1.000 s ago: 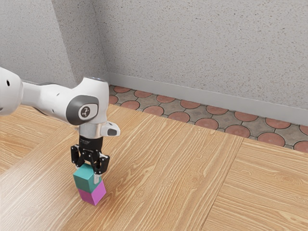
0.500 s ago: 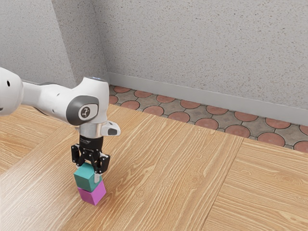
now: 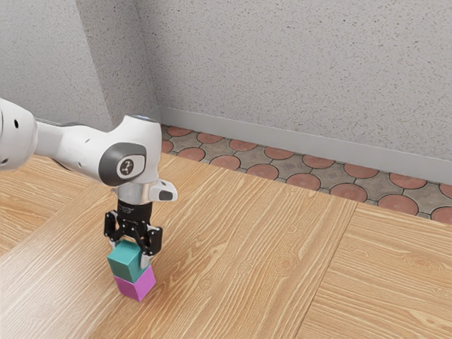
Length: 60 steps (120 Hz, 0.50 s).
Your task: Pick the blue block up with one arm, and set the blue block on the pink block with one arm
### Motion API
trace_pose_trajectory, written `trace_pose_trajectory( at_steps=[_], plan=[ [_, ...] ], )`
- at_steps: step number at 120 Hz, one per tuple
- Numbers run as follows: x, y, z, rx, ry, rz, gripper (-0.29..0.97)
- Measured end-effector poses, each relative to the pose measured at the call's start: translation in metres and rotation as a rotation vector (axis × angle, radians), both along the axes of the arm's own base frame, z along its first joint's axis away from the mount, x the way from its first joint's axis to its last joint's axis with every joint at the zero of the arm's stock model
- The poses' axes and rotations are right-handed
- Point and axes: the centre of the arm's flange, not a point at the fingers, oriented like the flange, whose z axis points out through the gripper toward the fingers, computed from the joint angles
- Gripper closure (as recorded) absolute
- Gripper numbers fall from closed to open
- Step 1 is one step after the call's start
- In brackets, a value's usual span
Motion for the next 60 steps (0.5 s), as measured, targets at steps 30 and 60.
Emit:
trace_pose_trajectory(
  at_steps=[30,60],
  plan=[
    [-0.008,-0.003,0.11,0.002,-0.203,-0.025,0.03],
    [0.007,-0.013,0.135,-0.004,-0.293,-0.046,0.01]
  ],
)
